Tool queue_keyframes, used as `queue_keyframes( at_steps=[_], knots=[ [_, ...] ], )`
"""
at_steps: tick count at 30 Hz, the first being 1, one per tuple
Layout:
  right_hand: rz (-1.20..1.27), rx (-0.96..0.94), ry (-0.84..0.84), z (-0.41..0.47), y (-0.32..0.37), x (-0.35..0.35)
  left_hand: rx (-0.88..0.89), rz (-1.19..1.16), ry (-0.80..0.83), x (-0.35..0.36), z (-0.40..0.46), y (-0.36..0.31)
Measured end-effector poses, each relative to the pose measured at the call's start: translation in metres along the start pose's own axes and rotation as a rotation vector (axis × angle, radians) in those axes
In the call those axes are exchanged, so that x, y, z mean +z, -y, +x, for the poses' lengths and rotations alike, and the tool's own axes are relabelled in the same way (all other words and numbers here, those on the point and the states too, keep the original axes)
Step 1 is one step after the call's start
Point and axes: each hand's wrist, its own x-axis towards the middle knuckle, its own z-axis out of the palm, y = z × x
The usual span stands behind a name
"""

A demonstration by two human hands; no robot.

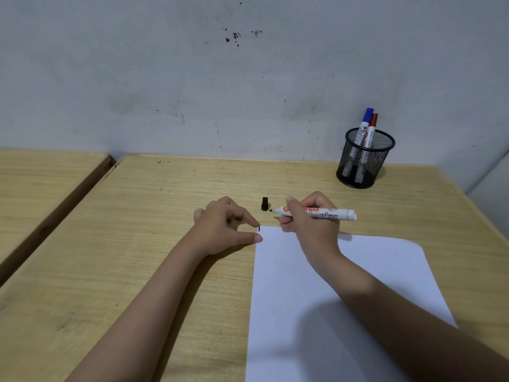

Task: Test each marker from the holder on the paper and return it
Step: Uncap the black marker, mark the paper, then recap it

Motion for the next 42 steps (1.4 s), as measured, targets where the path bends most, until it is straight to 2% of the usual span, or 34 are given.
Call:
queue_keyframes(
  at_steps=[3, 7, 12, 15, 17, 19, 22, 25, 29, 32, 42],
  knots=[
    [0.06, -0.022, -0.077, 0.0, 0.002, 0.0, 0.011, 0.009, -0.001, 0.001, -0.001, -0.001],
    [0.088, -0.033, -0.14, -0.001, 0.006, 0.001, -0.025, -0.143, -0.04, 0.003, 0.002, -0.001],
    [0.165, -0.035, -0.172, 0.002, 0.013, -0.001, 0.085, -0.177, -0.116, 0.011, 0.022, -0.016],
    [0.199, -0.048, -0.187, 0.007, 0.023, -0.004, 0.096, -0.053, -0.073, 0.018, 0.036, -0.024],
    [0.239, -0.066, -0.175, 0.01, 0.032, -0.007, 0.068, 0.008, -0.099, 0.021, 0.042, -0.027],
    [0.276, -0.075, -0.144, 0.011, 0.041, -0.011, 0.01, -0.096, -0.162, 0.02, 0.044, -0.03],
    [0.267, -0.096, -0.109, 0.01, 0.052, -0.018, -0.056, -0.47, -0.21, 0.011, 0.038, -0.042],
    [0.239, -0.115, -0.096, 0.005, 0.061, -0.025, -0.034, -0.75, -0.143, 0.002, 0.027, -0.055],
    [0.215, -0.123, -0.066, -0.004, 0.07, -0.033, -0.01, -0.984, -0.065, -0.002, 0.011, -0.071],
    [0.198, -0.146, -0.036, -0.012, 0.076, -0.036, 0.013, -1.035, -0.027, -0.003, 0.001, -0.081],
    [0.145, -0.19, 0.109, -0.033, 0.099, -0.048, 0.112, -0.985, 0.008, -0.008, -0.027, -0.107]
  ],
)
